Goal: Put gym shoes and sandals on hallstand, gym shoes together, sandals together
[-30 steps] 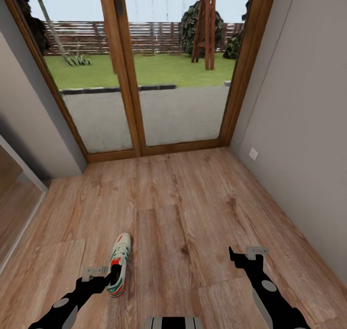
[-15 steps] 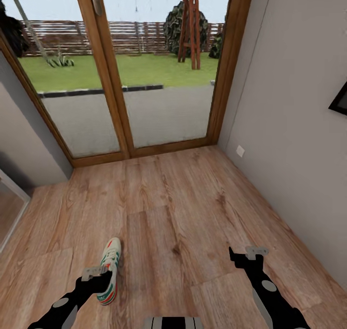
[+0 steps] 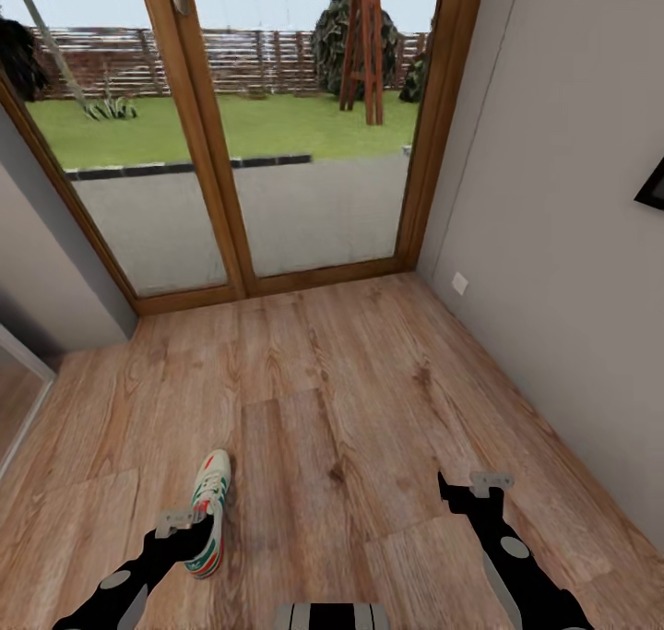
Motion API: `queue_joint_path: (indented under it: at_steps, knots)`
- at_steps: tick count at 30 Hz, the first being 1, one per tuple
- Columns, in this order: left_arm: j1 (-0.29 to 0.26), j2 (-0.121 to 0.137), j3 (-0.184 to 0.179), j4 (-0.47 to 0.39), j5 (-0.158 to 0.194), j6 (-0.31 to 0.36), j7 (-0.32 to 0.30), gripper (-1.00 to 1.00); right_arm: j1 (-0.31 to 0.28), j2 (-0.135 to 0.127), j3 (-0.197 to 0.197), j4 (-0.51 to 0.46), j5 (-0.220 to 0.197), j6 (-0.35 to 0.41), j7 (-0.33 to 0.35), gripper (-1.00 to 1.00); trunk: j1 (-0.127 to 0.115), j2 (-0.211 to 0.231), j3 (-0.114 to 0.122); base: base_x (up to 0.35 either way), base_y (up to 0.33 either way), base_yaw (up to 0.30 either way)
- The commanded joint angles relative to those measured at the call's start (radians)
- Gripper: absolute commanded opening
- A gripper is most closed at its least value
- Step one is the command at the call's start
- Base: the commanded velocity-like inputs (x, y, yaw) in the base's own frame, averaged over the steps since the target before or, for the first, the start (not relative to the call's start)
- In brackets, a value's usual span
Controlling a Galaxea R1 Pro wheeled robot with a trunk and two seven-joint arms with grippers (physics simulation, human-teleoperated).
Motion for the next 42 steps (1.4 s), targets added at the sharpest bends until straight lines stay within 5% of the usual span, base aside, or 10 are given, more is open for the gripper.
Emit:
queue_joint_path:
  at_steps: [1, 13, 30, 42]
  knots:
    - [0.000, 0.000, 0.009, 0.000, -0.010, -0.007, -0.004, 1.00, 0.000, 0.001, -0.001, 0.001, 0.001, -0.003, 0.001, 1.00, 0.000, -0.001, -0.006, 0.000, 0.000, 0.000]
    - [0.002, -0.001, 0.009, 0.004, -0.012, -0.083, -0.001, 1.00, 0.000, 0.001, -0.001, 0.001, 0.001, -0.004, 0.001, 1.00, 0.006, -0.003, -0.069, 0.000, 0.000, 0.000]
    - [0.003, -0.002, 0.007, 0.006, -0.012, -0.098, -0.001, 1.00, 0.000, 0.001, -0.001, -0.001, 0.001, -0.006, 0.001, 1.00, 0.013, -0.007, -0.162, 0.000, 0.000, 0.000]
    - [0.001, -0.003, 0.008, 0.006, -0.012, -0.098, -0.001, 1.00, 0.000, 0.001, -0.001, -0.001, 0.001, -0.006, 0.001, 1.00, 0.016, -0.009, -0.192, 0.000, 0.000, 0.000]
